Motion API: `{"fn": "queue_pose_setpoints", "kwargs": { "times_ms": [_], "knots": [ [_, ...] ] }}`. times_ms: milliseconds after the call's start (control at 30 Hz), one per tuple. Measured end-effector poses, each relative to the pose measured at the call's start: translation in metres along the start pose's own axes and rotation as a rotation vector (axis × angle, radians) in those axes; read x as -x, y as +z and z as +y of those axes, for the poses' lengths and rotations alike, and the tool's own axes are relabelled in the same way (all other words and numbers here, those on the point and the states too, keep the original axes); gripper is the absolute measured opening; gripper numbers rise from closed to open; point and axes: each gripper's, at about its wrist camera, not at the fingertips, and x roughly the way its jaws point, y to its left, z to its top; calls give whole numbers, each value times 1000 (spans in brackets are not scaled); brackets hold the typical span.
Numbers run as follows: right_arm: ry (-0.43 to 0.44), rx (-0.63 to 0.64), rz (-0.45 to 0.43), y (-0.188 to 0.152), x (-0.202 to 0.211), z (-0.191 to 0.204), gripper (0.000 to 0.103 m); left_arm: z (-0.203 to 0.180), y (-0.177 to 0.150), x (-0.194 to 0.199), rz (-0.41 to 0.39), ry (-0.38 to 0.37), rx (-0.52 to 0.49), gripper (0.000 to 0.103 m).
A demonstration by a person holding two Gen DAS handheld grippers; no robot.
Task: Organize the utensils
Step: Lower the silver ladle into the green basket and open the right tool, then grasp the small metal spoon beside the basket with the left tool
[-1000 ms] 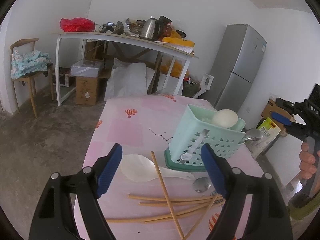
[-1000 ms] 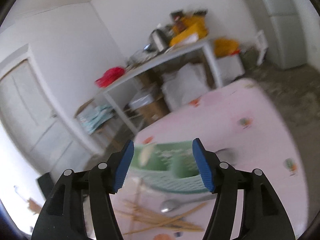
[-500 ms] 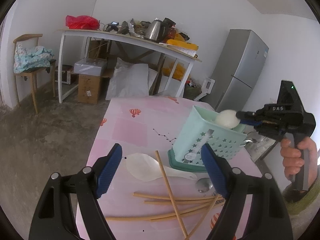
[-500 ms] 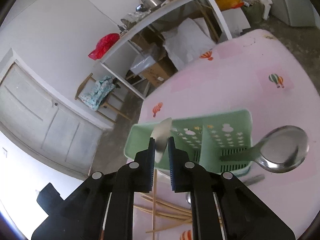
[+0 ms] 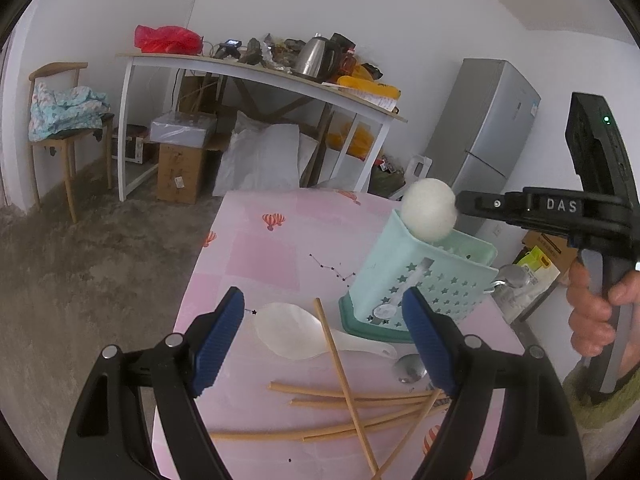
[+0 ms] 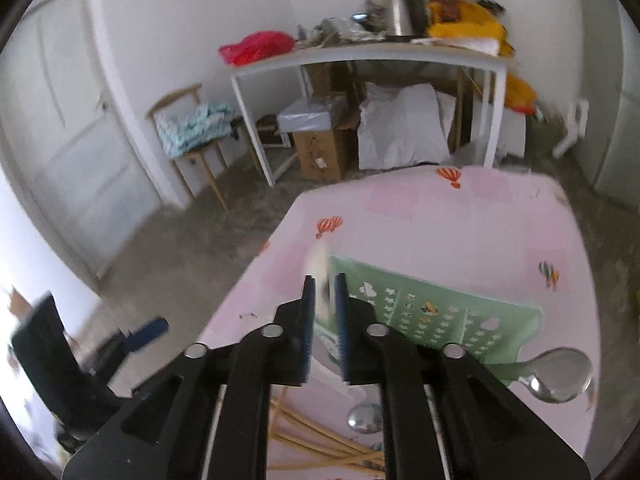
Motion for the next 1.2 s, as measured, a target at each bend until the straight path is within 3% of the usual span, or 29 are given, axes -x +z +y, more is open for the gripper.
{"fn": "queue_pose_setpoints", "kwargs": {
  "times_ms": [67, 333, 433, 533, 667, 800, 900, 1067, 1200],
  "knots": [
    [16, -18, -24, 0, 6, -6, 39, 0, -1, 0, 1, 2, 0, 79],
    [78, -110, -127, -1, 39, -25, 40, 3, -3, 1, 5, 18, 11, 79],
    [93, -93, -205, -18, 67, -28, 41, 7, -5, 0, 12, 35, 24, 79],
    [45, -53, -245, -43, 85, -28, 45, 13, -7, -1, 22, 63, 43, 79],
    [15, -70, -209, -83, 86, -35, 46, 19, -10, -4, 47, 99, 56, 79],
    [5, -157, -113, -127, 70, -45, 46, 22, -16, -8, 80, 121, 73, 79],
    [-12, -210, -60, -156, 58, -48, 46, 17, -25, -8, 108, 75, 93, 79],
    [-22, -277, -36, -175, 47, -55, 46, -19, -41, -24, 207, -127, 71, 71],
    [-44, -284, -45, -181, 48, -58, 46, -58, -50, -42, 242, -190, -40, 61]
  ]
}}
